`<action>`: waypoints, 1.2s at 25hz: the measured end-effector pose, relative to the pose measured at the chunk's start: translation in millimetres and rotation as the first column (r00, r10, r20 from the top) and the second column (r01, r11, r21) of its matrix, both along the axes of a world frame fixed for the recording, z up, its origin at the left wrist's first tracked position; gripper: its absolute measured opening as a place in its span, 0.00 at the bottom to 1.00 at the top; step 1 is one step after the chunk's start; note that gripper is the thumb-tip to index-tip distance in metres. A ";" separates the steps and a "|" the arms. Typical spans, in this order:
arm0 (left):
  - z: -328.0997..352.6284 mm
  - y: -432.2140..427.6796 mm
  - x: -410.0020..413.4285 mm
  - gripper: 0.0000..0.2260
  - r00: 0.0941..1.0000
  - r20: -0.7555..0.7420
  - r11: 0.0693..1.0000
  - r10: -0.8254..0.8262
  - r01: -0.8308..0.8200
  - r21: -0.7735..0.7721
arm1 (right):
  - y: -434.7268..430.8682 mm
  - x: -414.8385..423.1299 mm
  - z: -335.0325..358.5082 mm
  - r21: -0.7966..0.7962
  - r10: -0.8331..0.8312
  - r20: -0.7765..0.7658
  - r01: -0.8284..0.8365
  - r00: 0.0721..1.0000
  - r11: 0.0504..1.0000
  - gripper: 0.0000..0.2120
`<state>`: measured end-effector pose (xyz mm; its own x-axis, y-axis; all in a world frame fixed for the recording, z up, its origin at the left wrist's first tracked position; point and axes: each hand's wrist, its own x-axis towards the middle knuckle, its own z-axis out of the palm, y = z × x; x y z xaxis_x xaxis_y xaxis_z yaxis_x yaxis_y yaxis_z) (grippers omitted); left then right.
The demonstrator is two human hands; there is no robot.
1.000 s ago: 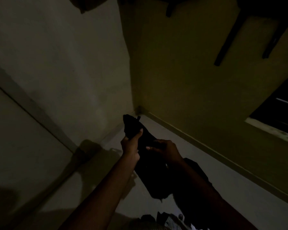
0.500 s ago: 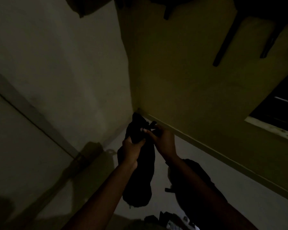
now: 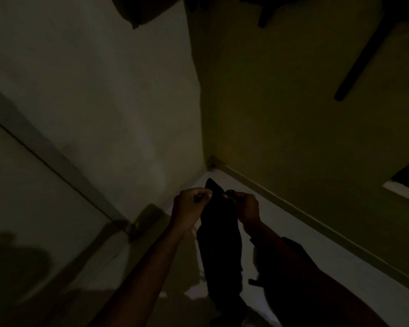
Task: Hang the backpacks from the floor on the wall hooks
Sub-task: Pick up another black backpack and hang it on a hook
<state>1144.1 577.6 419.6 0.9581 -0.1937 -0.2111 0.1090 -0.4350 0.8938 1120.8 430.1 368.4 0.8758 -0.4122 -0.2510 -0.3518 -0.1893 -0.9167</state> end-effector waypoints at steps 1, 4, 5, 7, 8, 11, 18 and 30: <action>3.2 -5.5 11.4 0.12 0.997 0.068 0.999 -0.043 0.042 0.014 | -2.2 11.3 -0.3 -0.008 0.046 -0.020 -0.046 0.999 0.999 0.10; 15.9 -29.2 62.9 0.21 0.955 0.095 0.956 -0.282 0.272 0.106 | -21.7 57.0 18.0 0.028 0.159 -0.014 -0.159 0.987 0.987 0.12; 21.9 -37.3 83.9 0.24 0.926 0.069 0.919 -0.371 0.355 0.171 | -32.8 74.8 29.0 0.042 0.166 0.009 -0.166 0.986 0.985 0.14; 35.4 -48.0 123.3 0.27 0.881 0.029 0.860 -0.473 0.454 0.233 | -54.4 104.9 51.8 -0.005 0.184 0.061 -0.184 0.981 0.983 0.15; 43.5 -53.1 141.1 0.26 0.877 0.047 0.861 -0.478 0.458 0.220 | -63.4 117.9 63.9 -0.056 0.213 0.098 -0.209 0.972 0.976 0.13; 70.5 -73.9 182.3 0.16 0.909 0.177 0.919 -0.378 0.345 0.190 | -81.2 151.3 102.1 -0.057 0.226 0.235 -0.219 0.945 0.974 0.04; 122.6 -115.2 249.0 0.10 0.887 0.410 0.976 -0.211 0.172 0.131 | -105.8 205.6 171.4 -0.003 0.095 0.360 -0.100 0.928 0.995 0.01; 240.1 -155.7 345.1 0.11 0.749 0.634 0.925 -0.190 0.353 -0.140 | -120.1 270.4 298.3 -0.334 -0.100 0.567 0.339 0.818 0.879 0.09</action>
